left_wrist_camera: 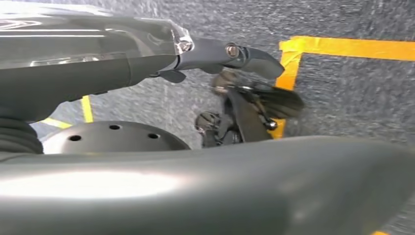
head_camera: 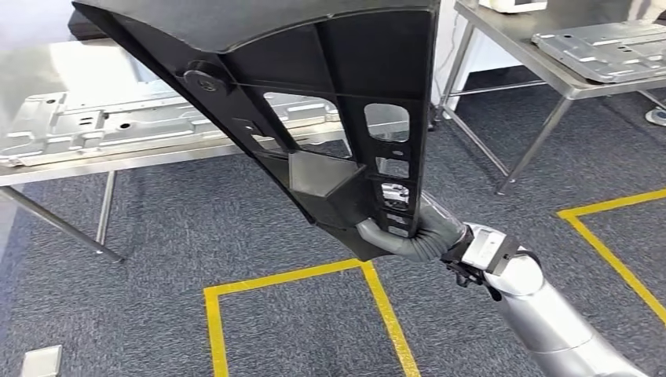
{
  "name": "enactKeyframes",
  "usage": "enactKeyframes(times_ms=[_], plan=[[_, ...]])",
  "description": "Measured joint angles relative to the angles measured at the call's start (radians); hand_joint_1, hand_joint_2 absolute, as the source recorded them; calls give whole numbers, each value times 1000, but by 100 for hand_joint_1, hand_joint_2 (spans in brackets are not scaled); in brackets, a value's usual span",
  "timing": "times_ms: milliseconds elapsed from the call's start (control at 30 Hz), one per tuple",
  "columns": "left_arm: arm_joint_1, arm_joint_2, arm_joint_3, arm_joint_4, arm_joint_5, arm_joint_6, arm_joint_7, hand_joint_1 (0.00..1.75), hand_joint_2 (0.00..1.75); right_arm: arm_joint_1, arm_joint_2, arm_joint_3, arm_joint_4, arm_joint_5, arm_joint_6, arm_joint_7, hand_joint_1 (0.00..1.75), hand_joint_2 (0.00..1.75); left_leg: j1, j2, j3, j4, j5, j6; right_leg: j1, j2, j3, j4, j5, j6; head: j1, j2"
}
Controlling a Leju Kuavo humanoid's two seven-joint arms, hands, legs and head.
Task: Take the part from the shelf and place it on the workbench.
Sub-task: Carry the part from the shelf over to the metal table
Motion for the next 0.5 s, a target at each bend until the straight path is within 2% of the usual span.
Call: enactKeyframes(times_ms=[33, 67, 100, 133, 200, 233, 267, 333, 367, 400, 433, 467, 500], plan=[[1, 0, 0, 0, -1, 0, 0, 0, 0, 2, 0, 0, 0, -1, 0, 0, 175, 175, 2, 6, -25, 46, -10, -3, 1, -14, 3, 0, -4, 0, 0, 0], [2, 0, 1, 0, -1, 0, 0, 0, 0, 3, 0, 0, 0, -1, 0, 0, 175, 175, 4, 9, -32, 56, -1, -4, 1, -27, 8, 0, -8, 2, 0, 0], [3, 0, 2, 0, -1, -1, 0, 0, 0, 4, 0, 0, 1, -2, 0, 0, 175, 175, 4, 14, -19, 26, 26, -4, 1, -39, 14, 0, -13, 4, 0, 0], [4, 0, 4, 0, -1, -1, 0, 0, 0, 3, 1, 0, 1, -2, 0, 0, 175, 175, 4, 24, 11, -38, 66, -1, 1, -51, 22, 0, -19, 7, 0, 0], [3, 0, 7, 0, 0, -2, -2, 0, 0, 2, 1, 0, 1, -3, 0, 0, 175, 175, -6, 60, 74, -162, 117, 13, 4, -72, 37, -1, -31, 14, 0, 0], [2, 0, 8, 0, 1, -3, -3, 0, 0, 1, 2, 0, 1, -3, 0, -1, 175, 175, -11, 74, 90, -197, 124, 20, 6, -81, 42, -1, -35, 18, 0, 0], [1, 0, 9, 0, 3, -3, -4, 0, 0, 0, 2, 0, 1, -3, 0, -1, 175, 175, -17, 80, 95, -208, 119, 27, 8, -91, 45, -3, -38, 24, 0, 0], [2, 0, 12, 0, 9, -4, -4, 0, 0, -2, 5, 1, 1, -3, 0, -1, 175, 175, -17, 63, 96, -216, 117, 37, 10, -109, 53, -9, -44, 34, 1, 0], [4, 0, 14, 0, 10, -5, -5, 0, 0, -3, 6, 1, 1, -3, 0, -1, 175, 175, -14, 53, 100, -221, 117, 42, 9, -101, 57, -6, -52, 38, 1, 0], [4, 0, 17, 0, 11, -7, -6, 0, 0, -4, 7, 1, 1, -4, 0, -1, 175, 175, -10, 44, 105, -227, 118, 46, 7, -80, 52, 14, -67, 41, 1, 0], [3, 0, 19, 0, 12, -10, -7, 0, 0, -4, 7, 0, 1, -4, 0, -2, 175, 175, -7, 35, 109, -231, 119, 51, 6, -50, 35, 56, -92, 42, 2, 0], [1, 0, 22, 0, 12, -12, -7, 0, 0, -3, 7, 0, 2, -4, -1, -2, 175, 175, -7, 24, 111, -232, 118, 54, 5, -19, 3, 120, -121, 42, 3, 0], [-1, 0, 24, 0, 13, -15, -7, 0, 0, -1, 6, 0, 4, -4, -1, -3, 175, 175, -7, 12, 112, -232, 117, 56, 6, -2, -36, 190, -147, 42, 3, 0]])
